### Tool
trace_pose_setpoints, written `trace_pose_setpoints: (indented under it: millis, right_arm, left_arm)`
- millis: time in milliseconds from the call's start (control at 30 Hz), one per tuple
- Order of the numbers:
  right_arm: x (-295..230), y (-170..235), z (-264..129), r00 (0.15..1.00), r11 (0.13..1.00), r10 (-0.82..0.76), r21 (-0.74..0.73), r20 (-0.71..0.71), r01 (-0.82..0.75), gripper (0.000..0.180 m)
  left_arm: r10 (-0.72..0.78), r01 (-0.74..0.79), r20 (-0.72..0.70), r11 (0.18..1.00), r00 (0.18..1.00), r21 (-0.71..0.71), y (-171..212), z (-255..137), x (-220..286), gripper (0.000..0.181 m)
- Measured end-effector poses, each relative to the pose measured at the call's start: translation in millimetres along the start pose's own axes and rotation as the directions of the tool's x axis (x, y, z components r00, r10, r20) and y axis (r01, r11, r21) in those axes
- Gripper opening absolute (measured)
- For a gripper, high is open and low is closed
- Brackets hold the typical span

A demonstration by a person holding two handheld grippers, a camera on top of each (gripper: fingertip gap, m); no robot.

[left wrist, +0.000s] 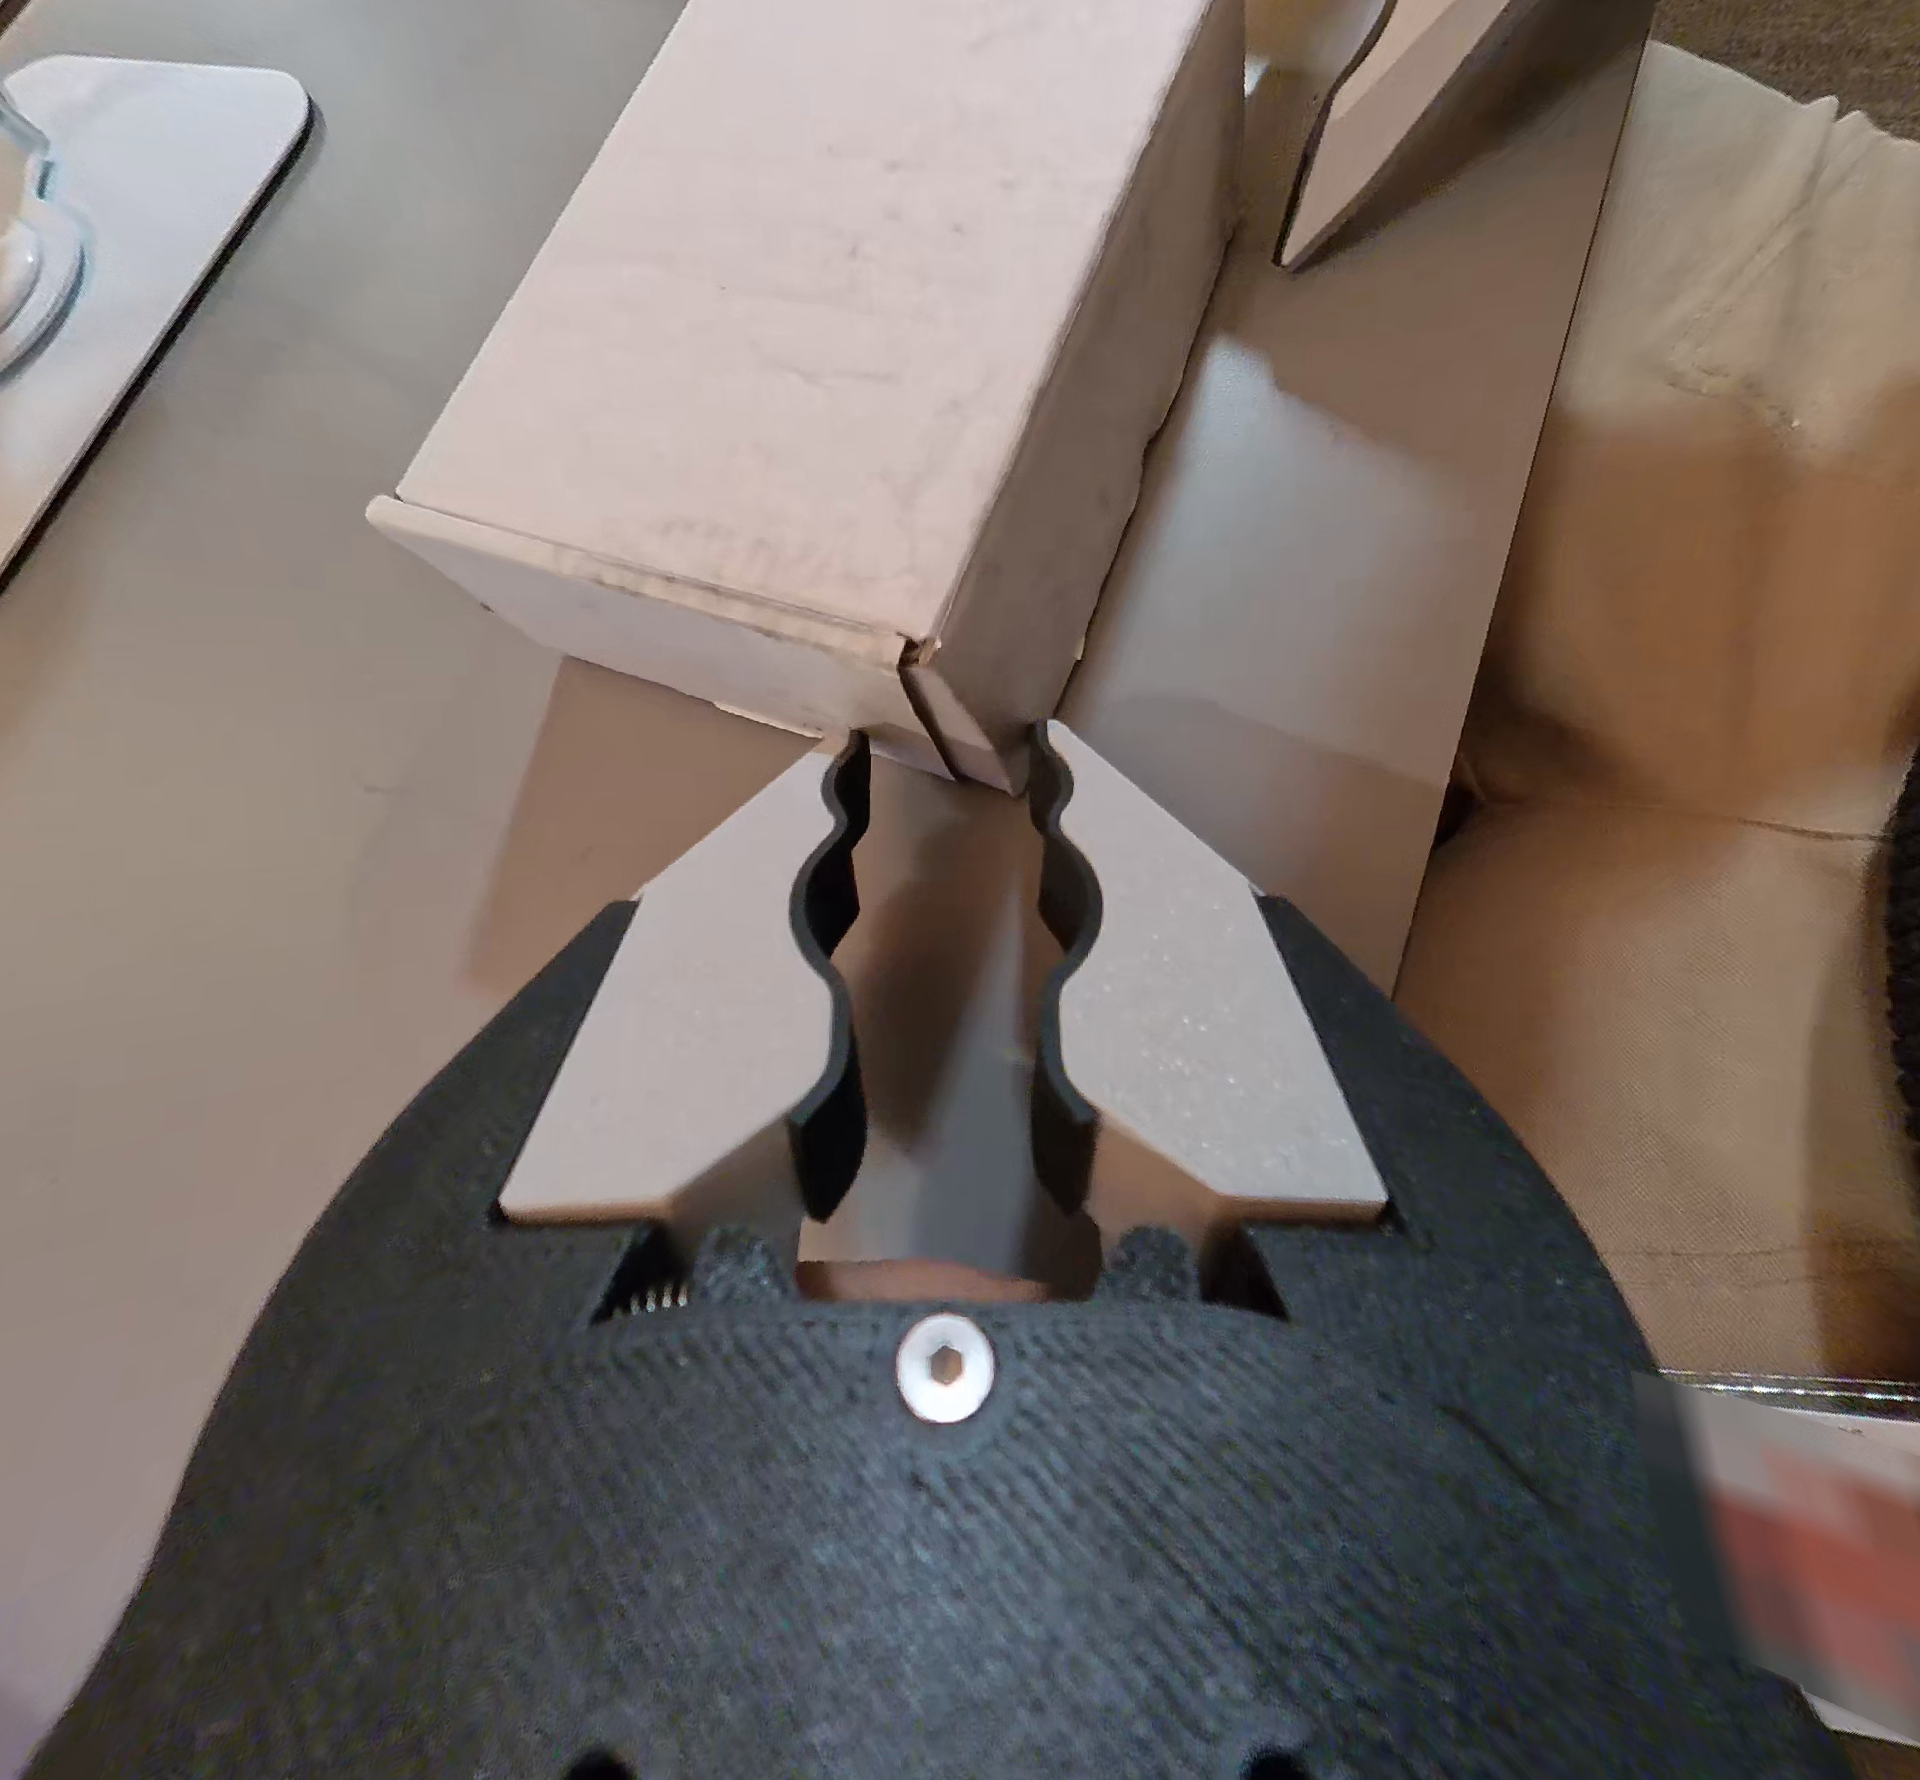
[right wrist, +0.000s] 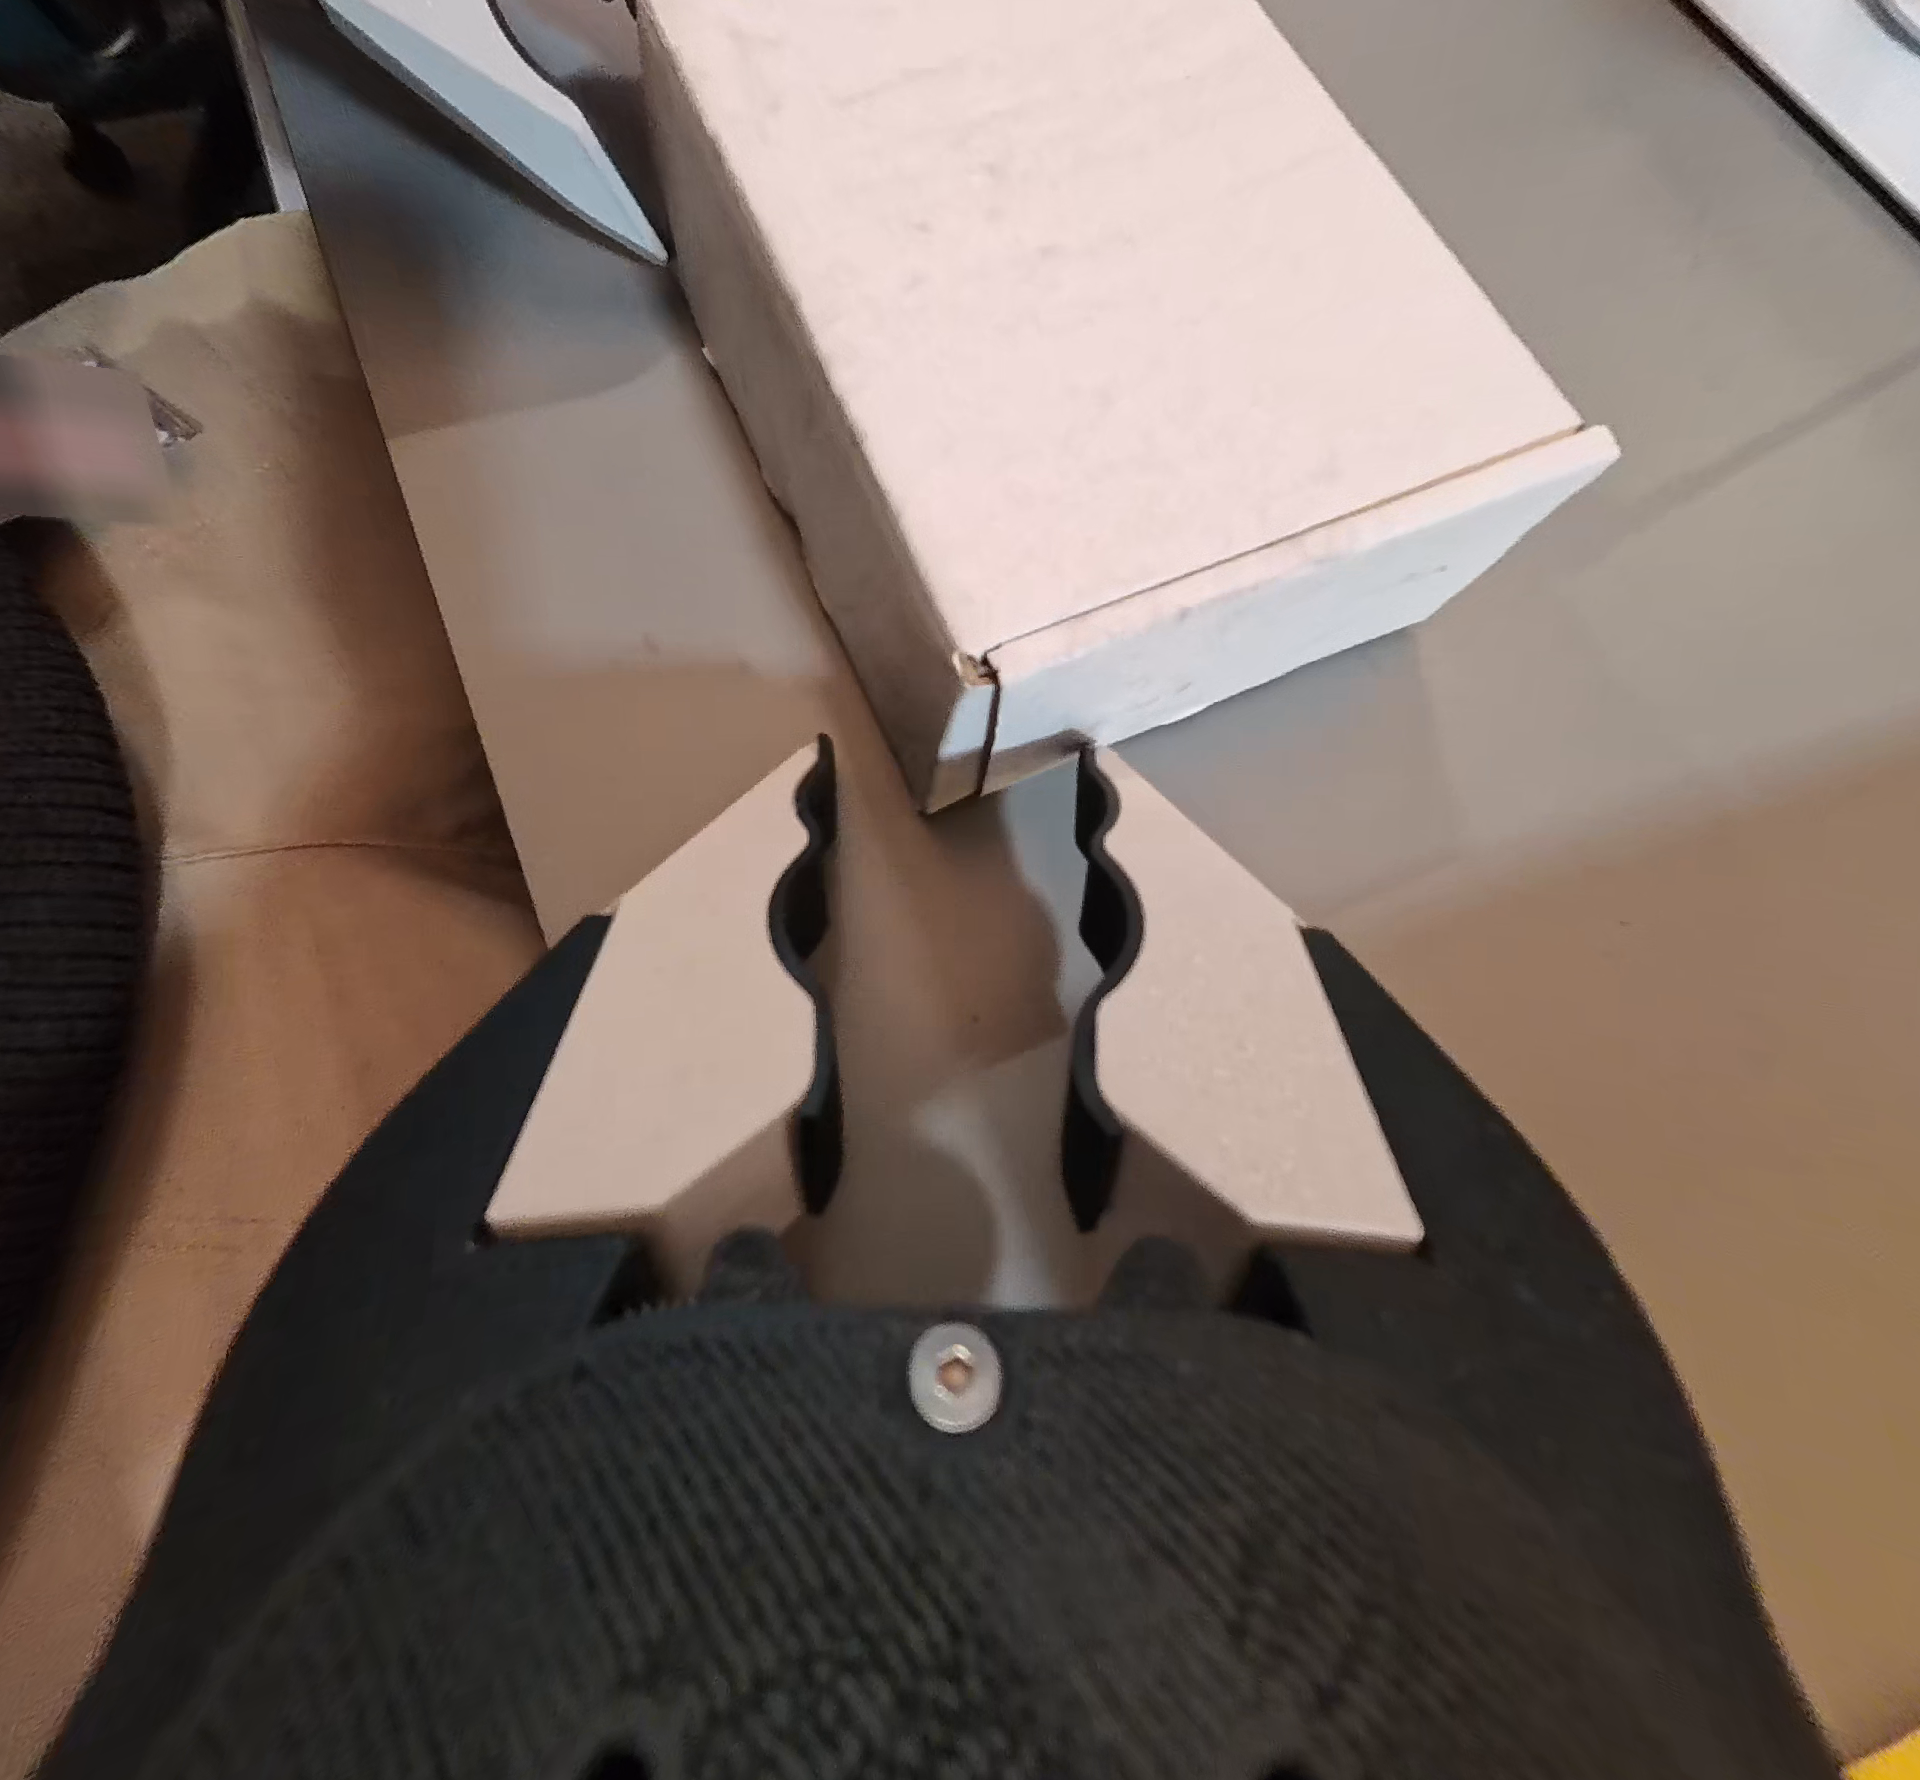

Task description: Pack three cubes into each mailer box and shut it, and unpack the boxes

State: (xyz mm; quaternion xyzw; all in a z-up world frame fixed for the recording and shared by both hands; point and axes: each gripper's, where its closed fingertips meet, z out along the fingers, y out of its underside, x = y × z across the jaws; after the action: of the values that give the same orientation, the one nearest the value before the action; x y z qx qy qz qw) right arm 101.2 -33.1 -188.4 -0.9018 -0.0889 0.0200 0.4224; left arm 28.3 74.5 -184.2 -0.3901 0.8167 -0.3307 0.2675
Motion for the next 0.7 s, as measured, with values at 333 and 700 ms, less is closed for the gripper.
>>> trace_pose_setpoints:
  millis: [333,700]
  right_arm:
    - [5.0,2.0,0.0,0.998,0.999,-0.043,-0.02,-0.048,0.042,0.029]
    - [13.0,4.0,-1.3,0.997,1.0,-0.017,-0.019,-0.073,0.016,0.031]
  left_arm:
    - [0.075,-0.074,0.041,0.997,0.996,-0.007,1.1,1.1,-0.7,0.024]
    - [0.106,-0.106,-0.003,0.994,0.994,0.01,-0.9,1.6,3.1,0.022]
